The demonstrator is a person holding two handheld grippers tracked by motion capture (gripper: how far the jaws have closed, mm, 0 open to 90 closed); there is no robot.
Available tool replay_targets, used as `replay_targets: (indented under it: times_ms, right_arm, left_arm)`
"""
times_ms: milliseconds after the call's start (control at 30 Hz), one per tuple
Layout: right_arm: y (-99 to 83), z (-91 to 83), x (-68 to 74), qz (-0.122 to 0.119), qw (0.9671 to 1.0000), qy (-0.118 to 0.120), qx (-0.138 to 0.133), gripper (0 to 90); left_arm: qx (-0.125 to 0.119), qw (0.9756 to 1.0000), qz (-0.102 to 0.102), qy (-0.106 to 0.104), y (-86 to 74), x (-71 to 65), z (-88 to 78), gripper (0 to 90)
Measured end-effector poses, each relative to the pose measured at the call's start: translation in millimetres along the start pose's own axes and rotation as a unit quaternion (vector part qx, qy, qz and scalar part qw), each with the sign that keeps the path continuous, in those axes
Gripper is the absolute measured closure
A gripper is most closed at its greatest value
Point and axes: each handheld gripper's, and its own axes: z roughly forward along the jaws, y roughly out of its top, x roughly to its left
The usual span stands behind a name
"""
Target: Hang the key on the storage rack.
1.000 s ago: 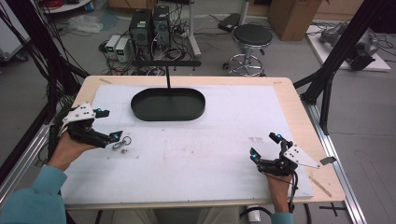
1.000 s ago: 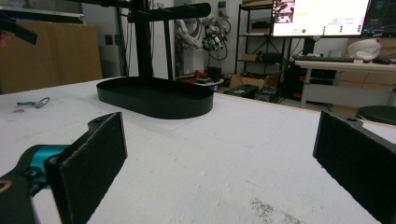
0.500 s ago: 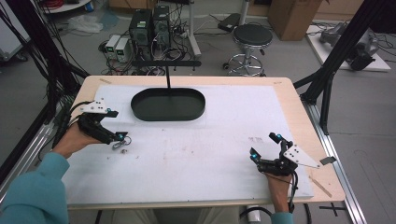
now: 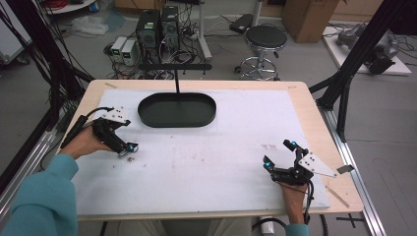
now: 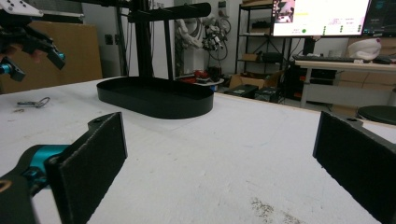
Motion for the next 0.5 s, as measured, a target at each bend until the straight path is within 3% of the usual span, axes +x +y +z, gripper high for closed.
replay_targets:
  times_ms: [267,500]
  right_arm:
    - [-0.1,-0.2,0.3,0.001,1.0000,0.000,0.000,2.2]
    - [-0.1,-0.4,0.6,0.005,1.0000,-0.001,0.000,2.2]
  left_arm:
    - [0.039,0.9991,-0.004,-0.017,-3.6,2.0,12.0,3.5]
    - [0.066,0.9974,-0.002,-0.026,-5.1,1.1,20.4,9.4]
